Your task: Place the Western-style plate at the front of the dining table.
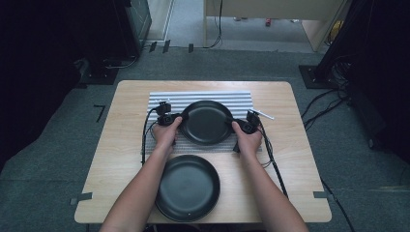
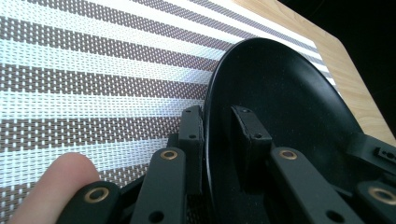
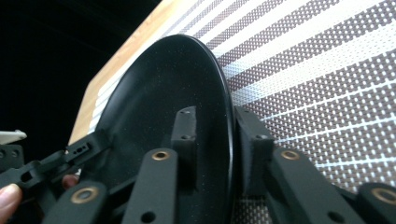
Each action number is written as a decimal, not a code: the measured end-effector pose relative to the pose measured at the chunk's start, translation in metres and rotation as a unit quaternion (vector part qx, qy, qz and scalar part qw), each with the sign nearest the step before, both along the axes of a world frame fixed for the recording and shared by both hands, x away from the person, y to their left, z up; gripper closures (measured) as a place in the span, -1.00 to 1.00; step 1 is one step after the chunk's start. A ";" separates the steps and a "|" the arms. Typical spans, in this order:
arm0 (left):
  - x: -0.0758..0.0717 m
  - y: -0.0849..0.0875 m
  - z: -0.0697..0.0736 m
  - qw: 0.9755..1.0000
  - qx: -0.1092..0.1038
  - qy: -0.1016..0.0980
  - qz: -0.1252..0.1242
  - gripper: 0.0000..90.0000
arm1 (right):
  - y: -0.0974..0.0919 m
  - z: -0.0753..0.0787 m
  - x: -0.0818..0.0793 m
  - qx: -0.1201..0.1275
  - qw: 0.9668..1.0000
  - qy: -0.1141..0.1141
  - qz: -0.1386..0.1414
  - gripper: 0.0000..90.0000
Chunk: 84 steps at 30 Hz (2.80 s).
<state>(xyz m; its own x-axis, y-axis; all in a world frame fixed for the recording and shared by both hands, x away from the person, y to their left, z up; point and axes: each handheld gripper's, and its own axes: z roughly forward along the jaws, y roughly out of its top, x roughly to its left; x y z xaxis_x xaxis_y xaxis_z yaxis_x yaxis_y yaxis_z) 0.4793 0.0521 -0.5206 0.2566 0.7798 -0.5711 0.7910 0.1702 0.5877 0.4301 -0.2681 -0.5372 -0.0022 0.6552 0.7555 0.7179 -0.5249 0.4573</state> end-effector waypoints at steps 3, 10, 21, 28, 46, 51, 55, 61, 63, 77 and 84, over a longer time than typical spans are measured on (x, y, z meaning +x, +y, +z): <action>0.002 -0.001 0.000 1.000 0.005 -0.002 -0.007 0.66 | 0.004 0.000 -0.004 -0.007 1.000 -0.014 -0.006 0.43; 0.003 0.000 0.000 1.000 0.002 0.000 -0.009 0.62 | 0.003 0.001 -0.010 -0.002 1.000 -0.025 -0.007 0.32; -0.012 0.027 0.016 0.998 -0.054 -0.041 0.000 -0.01 | -0.010 0.021 -0.031 -0.076 0.992 -0.090 -0.039 0.27; -0.045 0.043 0.034 0.992 -0.034 -0.121 -0.001 -0.15 | -0.023 0.028 -0.046 -0.119 0.986 -0.114 -0.013 0.03; -0.114 0.103 0.076 0.988 0.009 -0.157 -0.004 -0.60 | -0.057 0.074 -0.108 -0.182 0.966 -0.172 0.061 -0.35; -0.135 0.118 0.072 0.987 0.018 -0.159 -0.005 -0.63 | -0.071 0.080 -0.124 -0.195 0.964 -0.171 0.067 -0.38; -0.151 0.125 0.070 0.987 0.029 -0.157 -0.002 -0.63 | -0.080 0.082 -0.137 -0.208 0.959 -0.177 0.073 -0.39; -0.176 0.131 0.063 0.984 0.048 -0.168 -0.020 -0.71 | -0.093 0.080 -0.156 -0.210 0.958 -0.180 0.078 -0.43; -0.185 0.132 0.061 0.983 0.058 -0.170 -0.024 -0.71 | -0.098 0.079 -0.162 -0.214 0.957 -0.178 0.080 -0.45; -0.227 0.158 0.038 0.987 0.064 -0.145 0.007 -0.75 | -0.143 0.056 -0.205 -0.228 0.960 -0.153 0.055 -0.46; -0.242 0.177 0.026 0.986 0.101 -0.130 0.033 -0.75 | -0.163 0.036 -0.222 -0.255 0.958 -0.127 0.038 -0.47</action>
<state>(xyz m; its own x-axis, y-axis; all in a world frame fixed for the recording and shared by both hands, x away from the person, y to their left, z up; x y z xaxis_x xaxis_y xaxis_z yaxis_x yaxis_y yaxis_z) 0.2375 0.2289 -0.4949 0.3185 0.8910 -0.3236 0.6001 0.0747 0.7964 0.2077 -0.4308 -0.5014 -0.2051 0.9293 0.3070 0.5772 -0.1384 0.8048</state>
